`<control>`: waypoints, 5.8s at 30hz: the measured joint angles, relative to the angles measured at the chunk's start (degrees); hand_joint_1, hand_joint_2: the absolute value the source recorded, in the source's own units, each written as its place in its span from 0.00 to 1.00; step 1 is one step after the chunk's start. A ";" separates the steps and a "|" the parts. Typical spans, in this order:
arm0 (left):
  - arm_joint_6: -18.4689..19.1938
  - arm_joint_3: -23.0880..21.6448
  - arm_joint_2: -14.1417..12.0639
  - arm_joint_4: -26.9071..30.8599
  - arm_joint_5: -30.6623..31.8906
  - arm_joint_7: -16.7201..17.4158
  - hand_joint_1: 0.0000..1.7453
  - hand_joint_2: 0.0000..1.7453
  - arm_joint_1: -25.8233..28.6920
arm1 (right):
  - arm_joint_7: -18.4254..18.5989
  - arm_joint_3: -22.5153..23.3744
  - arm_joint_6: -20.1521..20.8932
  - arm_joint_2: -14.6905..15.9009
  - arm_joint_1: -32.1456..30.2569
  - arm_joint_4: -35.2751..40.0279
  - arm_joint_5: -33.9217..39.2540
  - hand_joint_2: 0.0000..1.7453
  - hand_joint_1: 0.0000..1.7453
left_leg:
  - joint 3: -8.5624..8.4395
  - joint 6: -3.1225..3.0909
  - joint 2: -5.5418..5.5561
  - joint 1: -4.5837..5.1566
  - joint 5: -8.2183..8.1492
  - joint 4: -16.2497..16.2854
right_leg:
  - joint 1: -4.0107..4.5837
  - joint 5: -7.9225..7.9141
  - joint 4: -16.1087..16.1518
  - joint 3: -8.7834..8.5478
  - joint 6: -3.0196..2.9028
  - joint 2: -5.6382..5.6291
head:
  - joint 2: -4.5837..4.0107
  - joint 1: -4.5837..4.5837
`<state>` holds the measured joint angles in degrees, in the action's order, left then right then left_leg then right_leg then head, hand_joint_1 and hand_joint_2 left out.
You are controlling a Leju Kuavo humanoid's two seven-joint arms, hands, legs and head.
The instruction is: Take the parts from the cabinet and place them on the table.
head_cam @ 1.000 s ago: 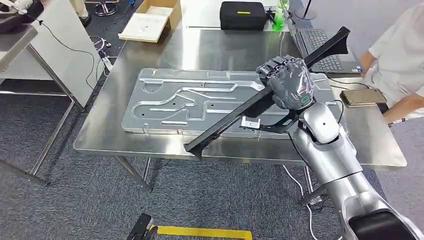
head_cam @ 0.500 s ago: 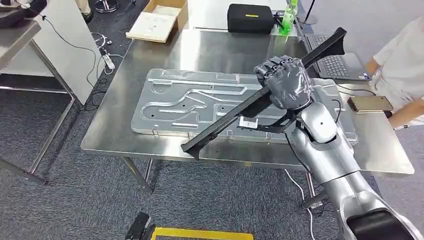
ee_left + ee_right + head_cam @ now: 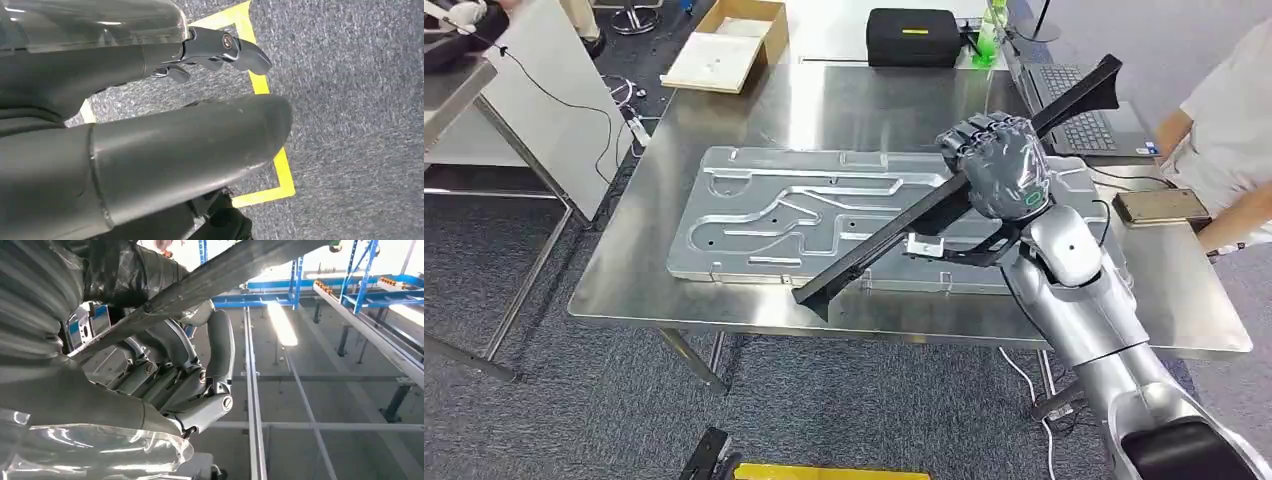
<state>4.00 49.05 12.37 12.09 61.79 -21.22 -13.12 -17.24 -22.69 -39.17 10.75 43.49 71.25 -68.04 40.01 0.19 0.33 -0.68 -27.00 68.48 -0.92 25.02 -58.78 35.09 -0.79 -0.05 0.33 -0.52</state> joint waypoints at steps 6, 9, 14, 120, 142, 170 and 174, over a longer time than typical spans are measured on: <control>0.00 0.00 0.00 0.00 0.00 0.00 0.00 0.00 -0.05 | 0.00 0.00 0.00 0.00 0.13 0.00 0.00 1.00 1.00 | -4.54 -1.42 0.12 0.56 2.64 -9.75 | 0.14 0.51 0.16 -0.51 1.95 -0.06 | 0.00 -0.02; -0.02 -0.02 0.07 0.00 0.00 -0.04 0.00 0.00 -0.27 | 0.00 0.00 -0.07 0.00 0.27 0.04 0.02 1.00 1.00 | -5.37 -2.74 0.06 0.13 3.17 -10.93 | -0.09 3.56 -4.39 1.42 2.59 -0.01 | 0.00 0.04; -0.02 -0.02 0.06 0.00 0.00 -0.04 0.00 0.00 -0.09 | 0.00 0.00 -0.11 0.02 -0.43 -0.15 0.07 1.00 1.00 | -5.63 -2.89 0.13 0.25 2.56 -10.70 | -0.26 5.13 -15.01 8.20 3.05 0.00 | 0.00 0.04; -1.86 -0.35 0.52 0.00 -1.66 0.20 0.00 0.00 -0.01 | 2.47 0.09 24.33 1.86 8.88 -9.81 22.83 1.00 0.00 | 3.55 0.33 0.01 0.23 -5.72 8.06 | -0.13 -0.60 -0.24 1.07 0.08 0.13 | 0.00 -0.07; -2.80 -0.35 0.46 0.00 -1.11 -0.42 0.00 0.00 -0.28 | 8.39 8.02 37.19 -1.29 13.89 -20.46 46.82 1.00 0.00 | -4.19 -1.61 0.07 0.60 2.53 -9.42 | -0.02 -0.30 -0.89 1.51 2.21 -0.04 | 0.00 -0.06; -3.43 -0.26 0.24 0.00 -1.25 -0.85 0.00 0.00 0.57 | -2.33 7.96 29.58 -2.29 6.83 -9.50 43.21 0.00 0.00 | -4.90 -2.54 0.16 0.20 2.66 -9.82 | -0.23 -0.75 -2.50 1.76 2.52 0.06 | 0.00 -0.02; -3.60 -0.26 0.28 0.00 -1.20 -0.87 0.00 0.00 0.59 | -5.11 7.15 27.13 -2.42 3.53 -2.79 40.25 0.00 0.00 | -4.92 -1.38 0.14 0.40 2.48 -9.87 | 0.57 -0.22 -0.43 0.83 1.52 -0.03 | 0.00 -0.04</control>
<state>0.39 48.78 12.66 12.09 60.59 -22.10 -12.53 -22.35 -15.54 -12.04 8.33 47.01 68.46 -27.79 35.09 -1.19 0.47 -0.27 -24.51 58.61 -0.35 24.80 -59.21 35.91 0.74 -0.08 0.33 -0.57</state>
